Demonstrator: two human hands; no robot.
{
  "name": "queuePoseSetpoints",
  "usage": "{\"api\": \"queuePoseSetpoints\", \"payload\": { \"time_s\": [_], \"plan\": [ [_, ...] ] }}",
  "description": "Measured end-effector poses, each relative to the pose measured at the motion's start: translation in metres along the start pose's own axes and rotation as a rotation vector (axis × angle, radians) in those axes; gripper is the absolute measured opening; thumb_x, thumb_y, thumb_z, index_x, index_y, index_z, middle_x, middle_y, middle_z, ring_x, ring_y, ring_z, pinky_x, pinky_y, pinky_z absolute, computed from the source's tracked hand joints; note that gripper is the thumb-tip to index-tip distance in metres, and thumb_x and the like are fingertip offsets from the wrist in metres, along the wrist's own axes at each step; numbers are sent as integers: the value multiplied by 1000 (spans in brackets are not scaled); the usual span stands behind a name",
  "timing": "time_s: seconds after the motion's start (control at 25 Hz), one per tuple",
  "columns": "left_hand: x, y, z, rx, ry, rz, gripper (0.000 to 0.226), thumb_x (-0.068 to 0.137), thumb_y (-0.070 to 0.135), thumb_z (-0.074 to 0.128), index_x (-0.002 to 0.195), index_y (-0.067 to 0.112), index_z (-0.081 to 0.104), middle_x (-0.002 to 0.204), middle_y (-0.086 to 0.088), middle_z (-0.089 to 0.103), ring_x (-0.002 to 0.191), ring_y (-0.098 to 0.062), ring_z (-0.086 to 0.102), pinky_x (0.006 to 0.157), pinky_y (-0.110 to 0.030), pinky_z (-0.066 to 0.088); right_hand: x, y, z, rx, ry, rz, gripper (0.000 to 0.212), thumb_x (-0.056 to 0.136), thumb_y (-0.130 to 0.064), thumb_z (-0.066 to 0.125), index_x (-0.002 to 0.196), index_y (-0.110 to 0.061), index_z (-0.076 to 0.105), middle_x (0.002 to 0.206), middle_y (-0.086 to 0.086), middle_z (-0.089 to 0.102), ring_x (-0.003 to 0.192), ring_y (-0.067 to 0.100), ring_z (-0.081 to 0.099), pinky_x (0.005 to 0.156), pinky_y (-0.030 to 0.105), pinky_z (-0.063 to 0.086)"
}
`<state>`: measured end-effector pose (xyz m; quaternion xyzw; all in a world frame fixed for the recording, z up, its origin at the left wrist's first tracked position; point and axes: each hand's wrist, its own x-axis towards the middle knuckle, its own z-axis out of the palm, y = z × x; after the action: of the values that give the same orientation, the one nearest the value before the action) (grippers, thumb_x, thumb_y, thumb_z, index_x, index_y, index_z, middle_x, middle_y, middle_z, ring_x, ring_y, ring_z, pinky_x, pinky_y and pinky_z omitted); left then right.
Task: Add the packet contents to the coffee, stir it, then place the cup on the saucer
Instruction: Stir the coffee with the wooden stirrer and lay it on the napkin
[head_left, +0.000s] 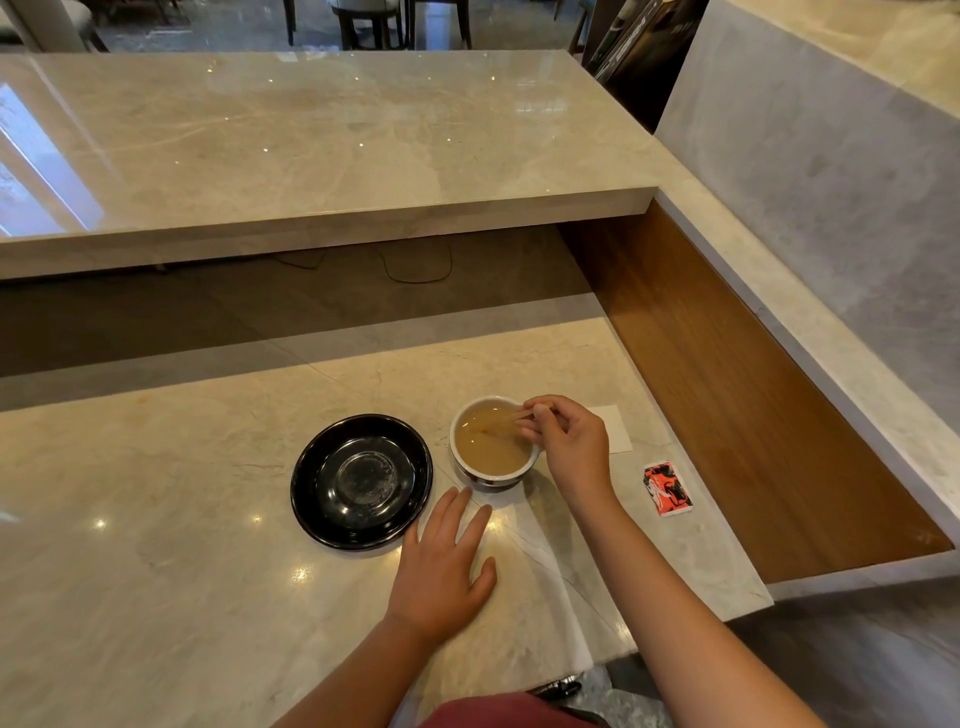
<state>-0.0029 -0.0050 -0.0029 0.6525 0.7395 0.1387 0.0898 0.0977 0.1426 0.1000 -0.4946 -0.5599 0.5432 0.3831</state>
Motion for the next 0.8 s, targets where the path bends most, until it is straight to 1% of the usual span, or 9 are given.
{"api": "queuePoseSetpoints", "payload": {
  "time_s": [0.08, 0.16, 0.28, 0.36, 0.4, 0.56, 0.64, 0.72, 0.8],
  "plan": [
    [0, 0, 0, -4, -2, 0, 53, 83, 46, 44, 129, 21, 50, 140, -10, 45, 131, -26, 36, 93, -54, 39, 2, 3, -3, -142, -5, -112, 19, 92, -6, 49, 88, -9, 67, 85, 8, 69, 81, 21, 68, 76, 29, 57],
    [0, 0, 1, -3, -2, 2, 53, 83, 46, 44, 130, 21, 49, 141, -10, 45, 131, -26, 35, 93, -54, 38, 0, 4, -11, -337, -33, -251, 18, 92, -8, 50, 91, -9, 68, 86, 5, 71, 82, 18, 67, 75, 29, 54],
    [0, -1, 2, -7, -4, 2, 54, 83, 46, 44, 131, 22, 48, 142, -10, 44, 132, -25, 33, 94, -54, 38, -3, 2, -24, -576, -121, -459, 18, 90, -9, 51, 96, -7, 68, 89, 9, 73, 80, 20, 66, 72, 29, 51],
    [0, -1, 2, -9, -4, 0, 54, 83, 46, 44, 131, 22, 48, 142, -9, 43, 133, -25, 31, 94, -53, 37, -3, 1, -31, -653, -166, -506, 17, 90, -10, 52, 95, -6, 67, 87, 10, 74, 76, 22, 66, 69, 26, 49],
    [0, -1, 1, -10, -2, 1, 54, 83, 46, 44, 131, 22, 48, 142, -9, 43, 133, -25, 31, 94, -53, 37, -2, 0, -34, -643, -170, -462, 16, 90, -9, 53, 93, -5, 68, 85, 11, 73, 74, 22, 67, 69, 27, 49],
    [-1, -1, 1, -12, 3, 6, 53, 83, 46, 44, 130, 21, 48, 141, -10, 45, 132, -25, 31, 94, -53, 37, 8, -6, -41, -447, -120, -142, 20, 89, -3, 49, 82, -3, 68, 79, 11, 72, 75, 22, 70, 74, 36, 57],
    [0, -1, 1, -12, 6, 4, 53, 83, 46, 44, 130, 21, 49, 141, -10, 45, 132, -24, 31, 93, -53, 37, 8, -8, -40, -349, -112, -35, 23, 90, -2, 47, 77, -5, 67, 76, 13, 70, 70, 21, 70, 69, 29, 58],
    [0, 0, 0, -6, 5, 3, 53, 82, 46, 45, 130, 22, 49, 140, -10, 45, 132, -24, 31, 93, -53, 37, 4, -7, -36, -248, -109, 44, 24, 91, -2, 47, 77, -8, 65, 75, 16, 69, 63, 15, 70, 62, 20, 58],
    [0, 0, 0, -7, 7, 3, 53, 83, 46, 45, 130, 22, 49, 141, -9, 45, 132, -24, 31, 93, -53, 37, 1, -4, -32, -123, -90, 126, 23, 91, -2, 47, 78, -7, 65, 74, 18, 69, 58, 11, 69, 59, 18, 57]
  ]
}}
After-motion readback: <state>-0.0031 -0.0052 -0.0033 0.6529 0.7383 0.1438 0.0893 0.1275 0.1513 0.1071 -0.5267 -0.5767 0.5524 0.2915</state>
